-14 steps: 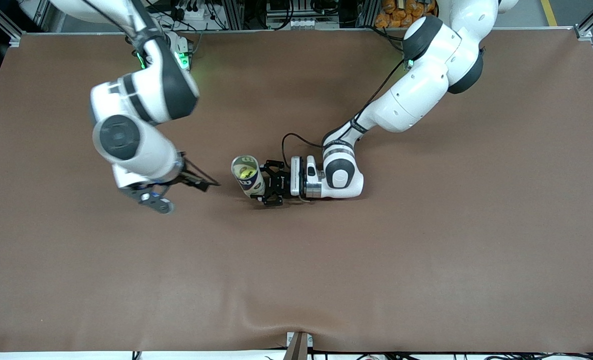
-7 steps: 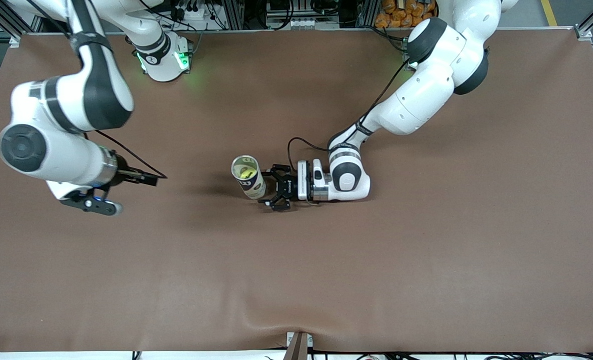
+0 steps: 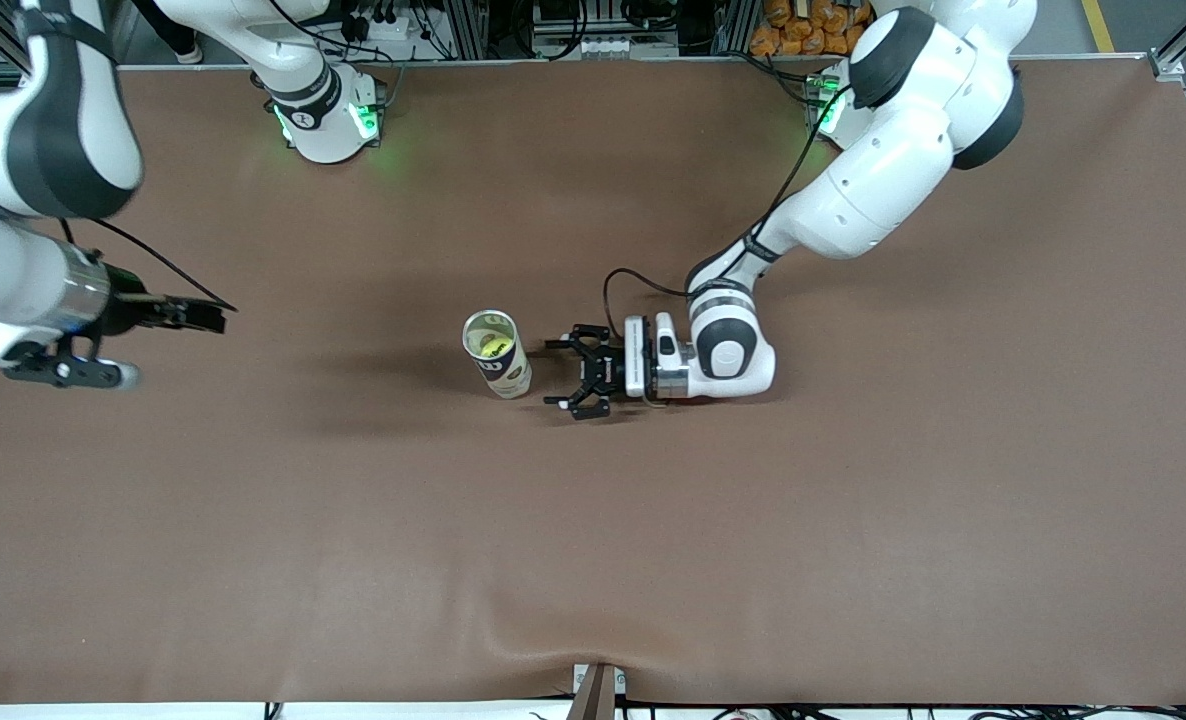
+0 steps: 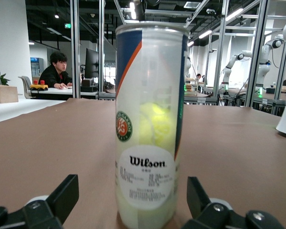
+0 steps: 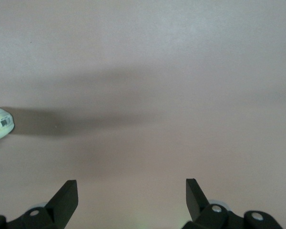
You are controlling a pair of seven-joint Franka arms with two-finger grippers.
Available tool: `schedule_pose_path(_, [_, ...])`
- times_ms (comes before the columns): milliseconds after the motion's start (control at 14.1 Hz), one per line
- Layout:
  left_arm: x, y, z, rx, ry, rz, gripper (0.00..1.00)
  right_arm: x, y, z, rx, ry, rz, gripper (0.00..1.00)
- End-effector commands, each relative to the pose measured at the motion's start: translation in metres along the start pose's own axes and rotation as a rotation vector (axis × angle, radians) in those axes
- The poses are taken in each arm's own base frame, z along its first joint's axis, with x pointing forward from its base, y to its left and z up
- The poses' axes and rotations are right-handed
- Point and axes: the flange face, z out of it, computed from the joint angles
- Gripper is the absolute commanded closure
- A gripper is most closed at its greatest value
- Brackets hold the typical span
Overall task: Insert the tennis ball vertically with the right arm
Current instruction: 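Stand the can upright with the left gripper while the right gripper withdraws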
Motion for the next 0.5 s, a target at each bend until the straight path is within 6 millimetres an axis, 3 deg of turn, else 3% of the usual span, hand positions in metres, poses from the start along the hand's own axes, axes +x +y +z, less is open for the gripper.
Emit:
schedule_pose_path(0, [0.019, 0.017, -0.032, -0.03, -0.036, -0.008, 0.0, -0.028, 0.01, -0.024, 0.027, 0.025, -0.051, 0.0])
schedule_pose_path(212, [0.034, 0.008, -0.06, -0.058, -0.077, -0.02, 0.0, -0.041, 0.03, -0.052, 0.033, 0.068, -0.131, 0.0])
schedule_pose_path(425, [0.062, -0.028, -0.124, -0.171, -0.143, -0.07, 0.0, -0.051, 0.044, -0.084, 0.034, 0.093, -0.157, 0.0])
